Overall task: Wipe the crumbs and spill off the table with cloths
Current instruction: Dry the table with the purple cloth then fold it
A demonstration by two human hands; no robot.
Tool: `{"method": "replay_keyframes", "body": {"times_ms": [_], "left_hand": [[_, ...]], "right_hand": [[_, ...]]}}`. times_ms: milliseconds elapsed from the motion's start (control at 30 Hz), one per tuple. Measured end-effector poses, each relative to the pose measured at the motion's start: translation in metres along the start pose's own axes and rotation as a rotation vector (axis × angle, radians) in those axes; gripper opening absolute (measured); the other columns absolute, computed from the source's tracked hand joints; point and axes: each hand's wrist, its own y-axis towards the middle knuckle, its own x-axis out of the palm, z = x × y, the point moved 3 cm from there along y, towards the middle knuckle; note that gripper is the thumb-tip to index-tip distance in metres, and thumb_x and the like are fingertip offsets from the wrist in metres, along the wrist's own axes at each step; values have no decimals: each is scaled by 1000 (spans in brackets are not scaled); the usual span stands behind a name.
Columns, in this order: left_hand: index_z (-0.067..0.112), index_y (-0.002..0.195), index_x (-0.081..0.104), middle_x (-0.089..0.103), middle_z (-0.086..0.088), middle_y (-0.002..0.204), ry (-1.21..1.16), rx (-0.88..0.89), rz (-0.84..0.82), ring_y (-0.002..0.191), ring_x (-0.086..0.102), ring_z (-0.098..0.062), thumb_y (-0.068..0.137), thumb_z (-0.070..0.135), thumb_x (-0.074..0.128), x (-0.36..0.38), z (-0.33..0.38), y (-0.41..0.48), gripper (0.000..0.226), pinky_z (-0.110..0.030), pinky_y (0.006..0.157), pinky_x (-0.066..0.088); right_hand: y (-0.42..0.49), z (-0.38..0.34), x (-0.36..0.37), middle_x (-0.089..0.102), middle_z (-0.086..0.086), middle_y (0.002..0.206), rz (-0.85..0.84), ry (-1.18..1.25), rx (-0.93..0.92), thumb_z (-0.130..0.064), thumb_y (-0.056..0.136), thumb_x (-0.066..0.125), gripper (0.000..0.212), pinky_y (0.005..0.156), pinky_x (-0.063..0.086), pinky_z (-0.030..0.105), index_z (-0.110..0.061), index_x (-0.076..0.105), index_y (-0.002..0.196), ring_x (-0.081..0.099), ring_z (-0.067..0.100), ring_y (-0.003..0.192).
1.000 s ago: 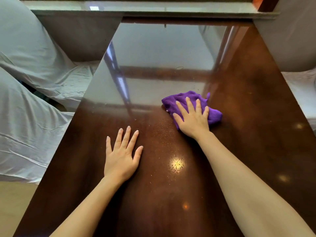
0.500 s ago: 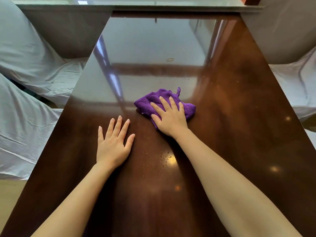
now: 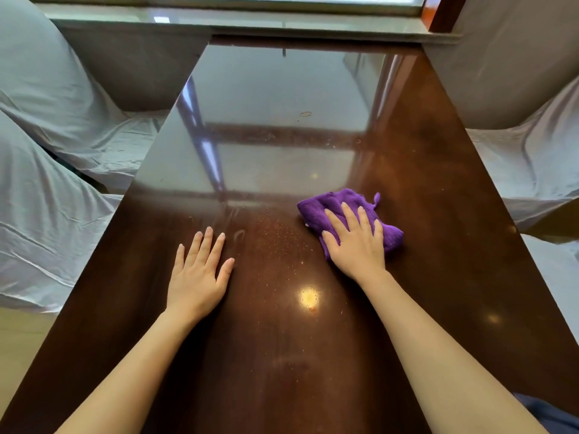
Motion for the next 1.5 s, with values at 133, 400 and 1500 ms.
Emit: {"method": "replay_keyframes", "body": {"times_ms": [133, 400, 1500], "left_hand": [[29, 145, 0, -5, 4, 156, 6, 6, 0, 141, -12, -9, 93, 54, 14, 0, -2, -24, 59, -39, 118, -7], [31, 145, 1, -3, 5, 157, 6, -1, 5, 141, -12, -9, 92, 54, 13, 0, -4, -38, 59, -42, 118, -8], [31, 142, -3, 0, 4, 157, 14, -35, 42, 139, -13, -8, 92, 54, 8, 1, -15, -64, 57, -40, 116, -6]], "right_hand": [[-44, 7, -2, 14, 1, 158, 30, 1, 73, -50, 95, 29, 51, 116, 5, 53, -36, 20, 144, 6, 28, 144], [-115, -35, 12, 6, -3, 159, -3, -31, -50, -54, 94, 28, 55, 115, 1, 53, -40, 13, 144, -1, 29, 145], [2, -114, 23, 10, -6, 158, -114, -19, -513, -57, 93, 29, 51, 114, -4, 57, -46, 18, 141, -2, 26, 145]]}}
